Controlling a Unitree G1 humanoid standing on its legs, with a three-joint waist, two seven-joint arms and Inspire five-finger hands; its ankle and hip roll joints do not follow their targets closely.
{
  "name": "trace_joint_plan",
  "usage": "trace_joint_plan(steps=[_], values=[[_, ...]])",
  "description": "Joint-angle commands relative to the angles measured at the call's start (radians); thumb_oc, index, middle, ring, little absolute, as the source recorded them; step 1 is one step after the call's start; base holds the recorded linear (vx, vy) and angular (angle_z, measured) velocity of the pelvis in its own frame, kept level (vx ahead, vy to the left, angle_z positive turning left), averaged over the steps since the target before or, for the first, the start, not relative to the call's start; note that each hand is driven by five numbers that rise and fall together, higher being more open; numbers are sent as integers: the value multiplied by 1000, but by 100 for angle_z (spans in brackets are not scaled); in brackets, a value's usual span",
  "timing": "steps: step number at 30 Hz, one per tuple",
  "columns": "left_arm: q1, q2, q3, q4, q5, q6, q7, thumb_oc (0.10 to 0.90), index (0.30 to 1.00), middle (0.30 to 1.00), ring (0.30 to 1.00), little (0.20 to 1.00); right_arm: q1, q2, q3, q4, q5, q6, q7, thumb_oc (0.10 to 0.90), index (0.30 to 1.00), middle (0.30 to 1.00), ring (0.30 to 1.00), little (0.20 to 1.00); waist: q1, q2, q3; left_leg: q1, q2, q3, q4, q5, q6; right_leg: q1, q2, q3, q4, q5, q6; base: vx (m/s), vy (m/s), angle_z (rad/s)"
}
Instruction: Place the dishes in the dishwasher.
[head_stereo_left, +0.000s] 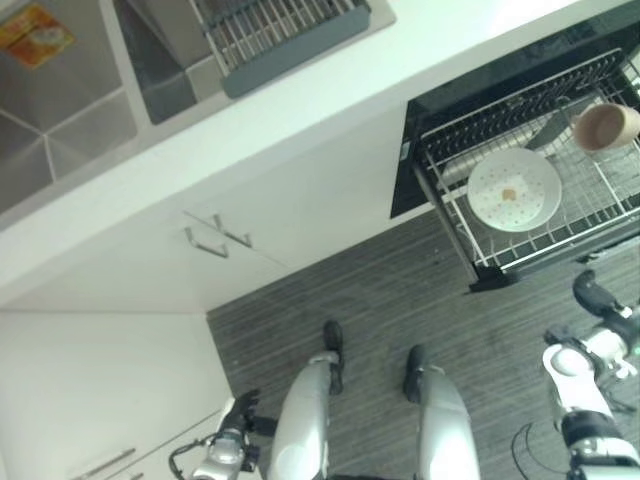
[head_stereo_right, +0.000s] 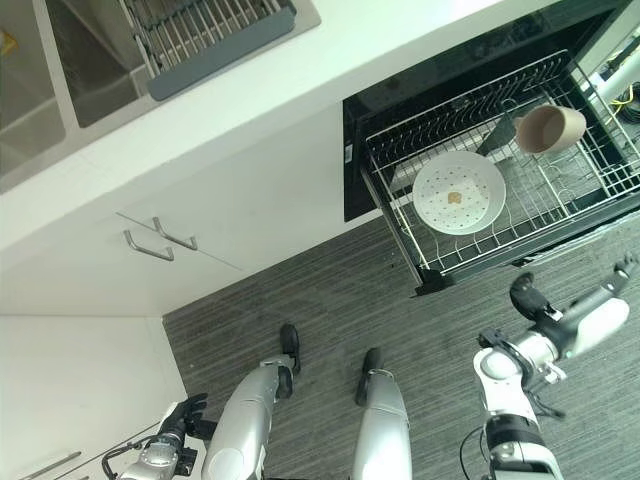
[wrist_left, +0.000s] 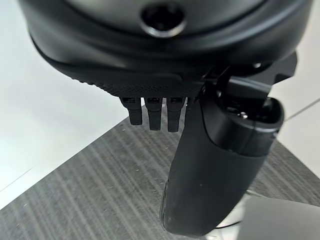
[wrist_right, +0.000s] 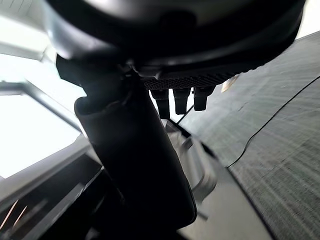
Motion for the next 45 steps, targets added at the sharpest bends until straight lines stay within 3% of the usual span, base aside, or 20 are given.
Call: trace_joint_plan(steps=[1,2,10,20,26,37,45], values=[[41,20,26,-35,-19,-14,7,800,900,900,900,900,-8,-145,2,-44,-57,-48,18,800,900,900,900,900,2,23,-17,83,-46,-31,-62,-71,18,-5,86,-33,114,-88,-30,70,32,16],[45,21,24,-35,-19,-16,4,800,900,900,900,900,-18,-154,12,-37,-60,-50,30,800,900,900,900,900,4,15,-17,94,-58,-37,-62,-92,11,2,78,-18,127,-119,-20,-8,27,6],[37,37,26,-45,3,-21,-29,800,900,900,900,900,-156,-222,77,-23,-94,-64,72,800,900,900,900,900,49,21,-17,40,-69,-53,-62,-69,15,-51,61,-33,172,-128,-24,17,10,2],[41,59,16,-75,31,-36,-67,800,900,900,900,900,-389,-321,153,-18,3,-51,165,800,900,900,900,900,114,28,-17,6,-96,-86,-62,-56,33,-82,42,-52,216,-137,-30,33,35,12],[51,68,-4,-98,5,-41,-78,800,900,900,900,900,-602,-313,192,26,154,-40,163,800,900,900,900,900,162,45,-17,4,-112,-88,-62,-61,47,-72,22,-76,190,-118,-25,87,130,16],[77,87,-6,-124,-26,-54,-99,800,900,900,900,900,-847,-332,319,74,196,56,172,800,900,900,900,900,214,51,-17,-23,-133,-90,-62,-56,59,-81,1,-108,131,-76,-15,48,54,8],[103,102,-17,-169,-59,-86,-106,800,900,900,900,900,-959,-321,352,128,372,49,165,800,900,900,900,900,236,42,-17,-57,-135,-85,-62,-57,56,-100,-4,-127,15,-2,12,5,7,3]])
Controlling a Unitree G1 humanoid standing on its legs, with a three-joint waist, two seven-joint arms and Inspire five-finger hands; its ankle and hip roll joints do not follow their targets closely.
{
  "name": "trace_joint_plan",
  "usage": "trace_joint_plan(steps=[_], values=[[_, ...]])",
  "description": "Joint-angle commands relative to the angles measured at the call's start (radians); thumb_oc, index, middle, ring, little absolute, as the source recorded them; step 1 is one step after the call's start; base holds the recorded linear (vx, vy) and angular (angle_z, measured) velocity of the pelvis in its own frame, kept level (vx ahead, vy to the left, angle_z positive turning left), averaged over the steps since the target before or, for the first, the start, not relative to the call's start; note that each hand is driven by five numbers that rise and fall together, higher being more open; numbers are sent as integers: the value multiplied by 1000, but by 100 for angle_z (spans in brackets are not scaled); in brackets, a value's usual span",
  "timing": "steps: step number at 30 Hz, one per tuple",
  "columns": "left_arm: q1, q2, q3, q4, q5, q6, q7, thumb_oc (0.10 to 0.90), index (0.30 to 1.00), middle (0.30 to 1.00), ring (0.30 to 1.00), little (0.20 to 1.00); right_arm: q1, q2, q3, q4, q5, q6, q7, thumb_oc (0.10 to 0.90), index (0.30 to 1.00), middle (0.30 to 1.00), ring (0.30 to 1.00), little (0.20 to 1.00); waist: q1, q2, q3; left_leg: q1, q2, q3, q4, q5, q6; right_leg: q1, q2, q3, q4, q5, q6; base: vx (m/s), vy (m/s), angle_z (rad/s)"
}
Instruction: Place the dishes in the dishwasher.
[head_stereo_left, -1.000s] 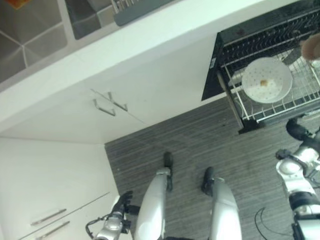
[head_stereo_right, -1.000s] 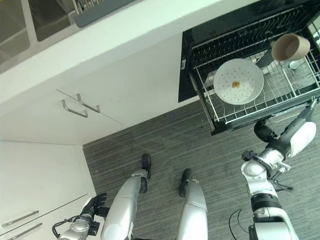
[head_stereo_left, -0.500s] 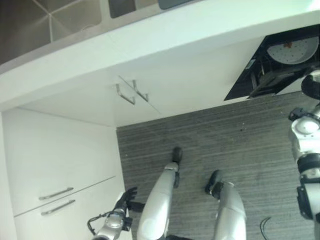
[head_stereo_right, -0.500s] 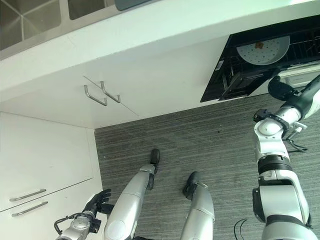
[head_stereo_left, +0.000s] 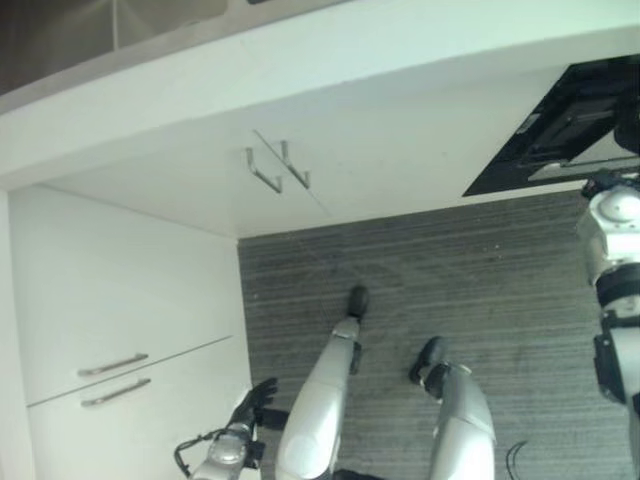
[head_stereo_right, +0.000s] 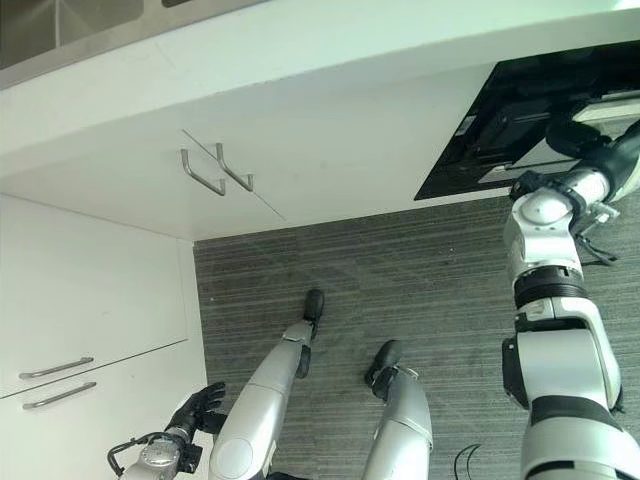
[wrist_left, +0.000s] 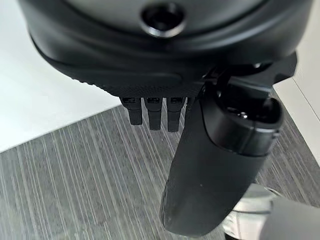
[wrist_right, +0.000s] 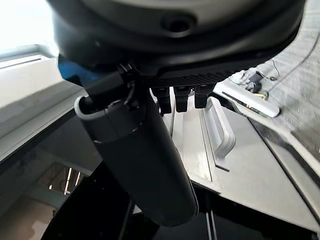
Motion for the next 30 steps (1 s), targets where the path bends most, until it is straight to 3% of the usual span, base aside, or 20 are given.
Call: trace_joint_plan(steps=[1,8,14,15,19,24,25,30], values=[[56,94,-16,-37,-59,-20,7,800,900,900,900,900,-236,-134,152,-90,12,-150,29,800,900,900,900,900,66,22,-15,69,-59,70,15,-154,75,13,46,-18,-51,46,29,1,-9,-4],[73,127,-12,-60,-84,-14,-4,800,900,900,900,900,-298,-134,168,-90,141,-184,102,800,900,900,900,900,80,5,-15,52,-53,67,15,-148,69,28,51,-37,-92,66,36,-8,-18,0],[78,131,11,-56,-136,-25,-19,800,900,900,900,900,-281,-128,168,-116,152,-125,200,800,900,900,900,900,83,-9,-15,70,-48,67,15,-150,61,65,50,-50,-118,69,42,-23,-29,5],[91,94,53,-45,-393,-15,-119,800,900,900,900,900,-225,-107,137,-132,169,-127,222,800,900,900,900,900,80,-4,-15,89,-46,69,15,-156,59,86,54,-49,-129,66,44,-53,45,1],[58,40,137,-89,-569,-8,-264,800,900,900,900,900,55,24,-12,-226,37,-134,281,800,900,900,900,900,47,-2,-15,151,-37,76,15,-180,57,155,65,-38,-156,59,50,-73,73,2],[14,-3,192,-178,-654,-43,-229,800,900,900,900,900,465,201,-68,-316,-71,-157,295,800,900,900,900,900,-36,0,-15,239,-15,95,15,-211,57,234,84,-9,-197,66,62,-104,41,-1],[12,-7,210,-204,-674,-58,-218,800,900,900,900,900,583,243,-55,-320,-87,-157,283,800,900,900,900,900,-62,0,-16,259,0,101,15,-198,60,264,97,-23,-230,99,52,-224,-102,-11],[75,-25,264,-233,-649,-55,-192,800,900,900,900,900,823,297,-60,-288,-64,-192,323,800,900,900,900,900,-114,-23,-65,348,20,117,15,-228,37,383,121,-26,-328,112,52,-92,-141,-11]])
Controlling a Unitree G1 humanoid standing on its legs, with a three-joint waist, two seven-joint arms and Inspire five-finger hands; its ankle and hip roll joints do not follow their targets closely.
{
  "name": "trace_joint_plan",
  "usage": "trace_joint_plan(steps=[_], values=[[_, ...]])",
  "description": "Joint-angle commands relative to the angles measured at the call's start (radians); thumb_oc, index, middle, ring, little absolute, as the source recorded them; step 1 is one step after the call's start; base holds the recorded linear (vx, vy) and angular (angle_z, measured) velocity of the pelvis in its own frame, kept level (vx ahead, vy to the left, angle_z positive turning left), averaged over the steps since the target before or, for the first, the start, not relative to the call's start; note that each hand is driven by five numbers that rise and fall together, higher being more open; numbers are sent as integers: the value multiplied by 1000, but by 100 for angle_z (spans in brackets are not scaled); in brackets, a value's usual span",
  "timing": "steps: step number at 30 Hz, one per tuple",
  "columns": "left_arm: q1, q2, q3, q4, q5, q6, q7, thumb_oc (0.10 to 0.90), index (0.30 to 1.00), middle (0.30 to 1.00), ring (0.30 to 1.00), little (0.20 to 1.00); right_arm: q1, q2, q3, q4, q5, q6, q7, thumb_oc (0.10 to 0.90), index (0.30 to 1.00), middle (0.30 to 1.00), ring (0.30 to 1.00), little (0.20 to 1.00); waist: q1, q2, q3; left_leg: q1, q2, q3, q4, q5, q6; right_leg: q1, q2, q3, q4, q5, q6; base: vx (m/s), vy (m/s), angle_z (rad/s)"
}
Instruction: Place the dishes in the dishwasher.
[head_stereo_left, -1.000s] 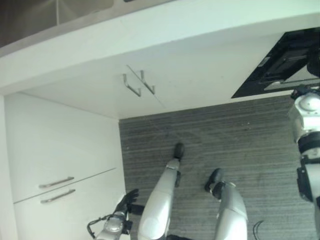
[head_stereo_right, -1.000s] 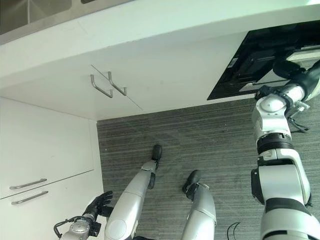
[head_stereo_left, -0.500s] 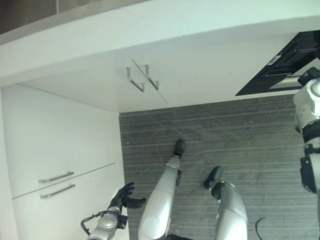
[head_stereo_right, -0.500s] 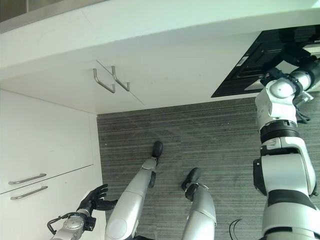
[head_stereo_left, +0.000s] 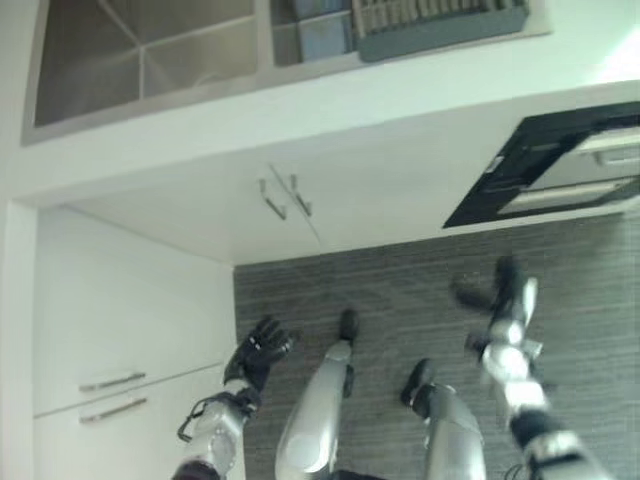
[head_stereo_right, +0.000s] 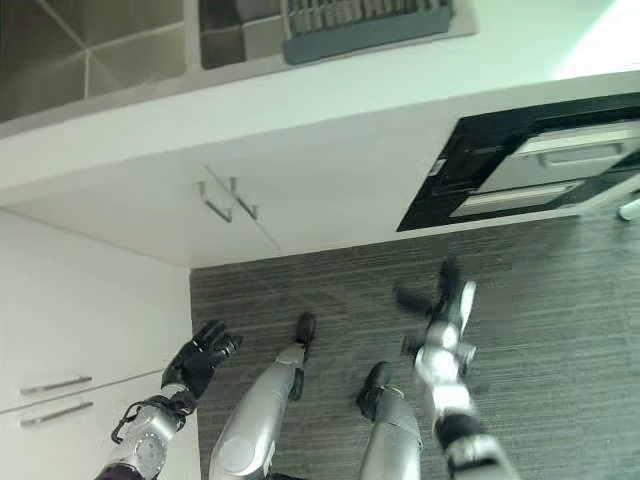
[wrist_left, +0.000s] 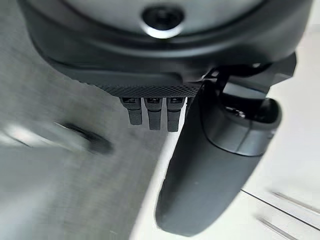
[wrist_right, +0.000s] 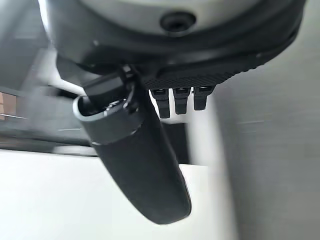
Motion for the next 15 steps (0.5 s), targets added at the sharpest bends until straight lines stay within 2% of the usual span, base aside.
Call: trace_joint_plan(steps=[1,6,9,10,15], values=[[86,1,5,26,-26,-25,29,800,900,900,900,900,-119,-110,-89,-13,-6,-126,-11,800,900,900,900,900,-11,-28,-81,54,-21,95,191,-283,22,62,48,-4,-97,17,21,-67,-142,-39],[138,-25,41,39,-35,61,4,800,900,900,900,900,4,-73,-99,9,-33,-136,93,800,900,900,900,900,-55,-41,-153,120,-18,124,191,-311,7,114,39,9,-97,-3,25,-66,-116,-28],[143,-44,41,81,-15,175,-86,800,900,900,900,900,38,-48,-76,41,-44,-111,157,800,900,900,900,900,-77,-42,-195,151,-16,137,191,-323,1,136,38,18,-97,-9,26,-79,-107,4],[147,-52,31,108,35,214,-112,800,900,900,900,900,53,-36,-62,55,-43,-86,201,800,900,900,900,900,-87,-42,-210,163,-16,142,191,-329,-2,143,39,24,-97,-13,26,-84,-88,4],[142,-71,1,214,106,253,-155,800,900,900,900,900,73,-5,-39,129,-19,-31,288,800,900,900,900,900,-111,-40,-243,191,-11,157,191,-342,-8,162,40,34,-97,-21,27,-63,-54,-3]])
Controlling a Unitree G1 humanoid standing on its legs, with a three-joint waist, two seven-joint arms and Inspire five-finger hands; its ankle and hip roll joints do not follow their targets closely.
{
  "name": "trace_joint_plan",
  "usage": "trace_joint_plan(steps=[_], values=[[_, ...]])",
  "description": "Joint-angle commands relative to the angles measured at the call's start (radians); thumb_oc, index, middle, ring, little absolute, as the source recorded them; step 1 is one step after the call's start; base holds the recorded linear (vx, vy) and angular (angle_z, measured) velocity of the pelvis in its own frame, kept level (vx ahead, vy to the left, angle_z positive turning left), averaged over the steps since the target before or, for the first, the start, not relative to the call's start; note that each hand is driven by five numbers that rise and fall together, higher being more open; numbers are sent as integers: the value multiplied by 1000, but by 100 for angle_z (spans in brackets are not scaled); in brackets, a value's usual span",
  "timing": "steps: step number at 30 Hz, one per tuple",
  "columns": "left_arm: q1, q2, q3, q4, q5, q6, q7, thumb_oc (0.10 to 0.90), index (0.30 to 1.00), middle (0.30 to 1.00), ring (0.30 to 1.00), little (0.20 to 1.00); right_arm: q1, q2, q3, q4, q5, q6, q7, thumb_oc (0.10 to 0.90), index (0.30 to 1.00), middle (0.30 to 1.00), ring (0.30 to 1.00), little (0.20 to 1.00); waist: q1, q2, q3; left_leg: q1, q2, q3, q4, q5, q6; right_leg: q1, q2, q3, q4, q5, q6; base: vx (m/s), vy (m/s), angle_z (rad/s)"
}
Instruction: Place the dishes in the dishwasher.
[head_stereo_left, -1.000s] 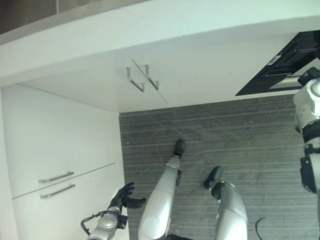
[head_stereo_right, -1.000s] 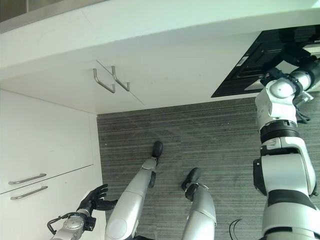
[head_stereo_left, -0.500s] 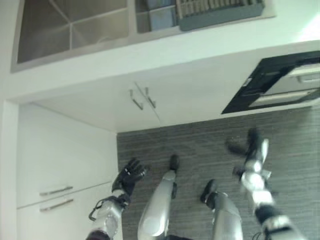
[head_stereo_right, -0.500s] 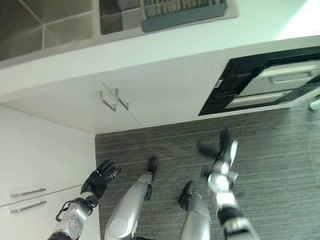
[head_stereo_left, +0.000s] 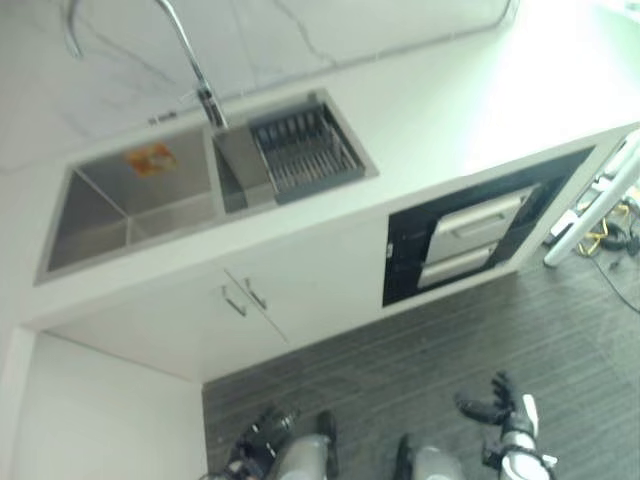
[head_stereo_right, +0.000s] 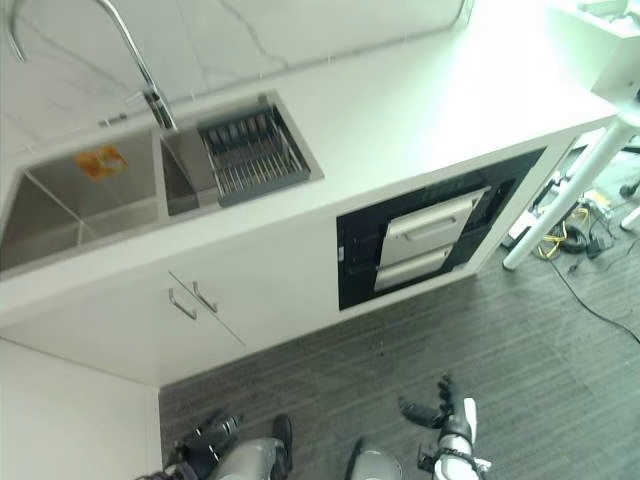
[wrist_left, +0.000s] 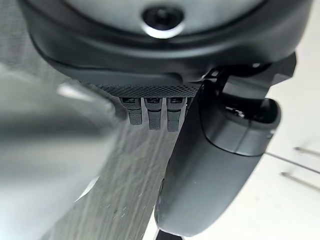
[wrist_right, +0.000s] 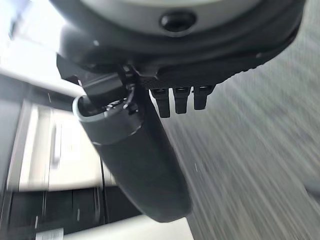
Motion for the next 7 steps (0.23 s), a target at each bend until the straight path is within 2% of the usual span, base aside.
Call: trace_joint_plan(steps=[1,4,7], values=[[-34,21,-27,15,101,49,-57,800,900,900,900,900,-84,-18,-27,29,20,12,111,800,900,900,900,900,-15,-17,36,32,-34,31,138,-214,1,83,29,-11,-101,9,62,-65,-35,-3],[-46,23,-28,59,161,48,-54,800,900,900,900,900,-83,-11,-26,69,47,33,168,800,900,900,900,900,-21,-18,27,36,-33,33,138,-217,0,88,29,-9,-101,5,61,-57,-35,-5],[-68,29,-34,106,261,17,-29,800,900,900,900,900,-81,-6,-21,86,78,47,209,800,900,900,900,900,-30,-21,9,40,-28,39,138,-221,-5,92,31,-4,-101,-3,62,-54,-23,1]])
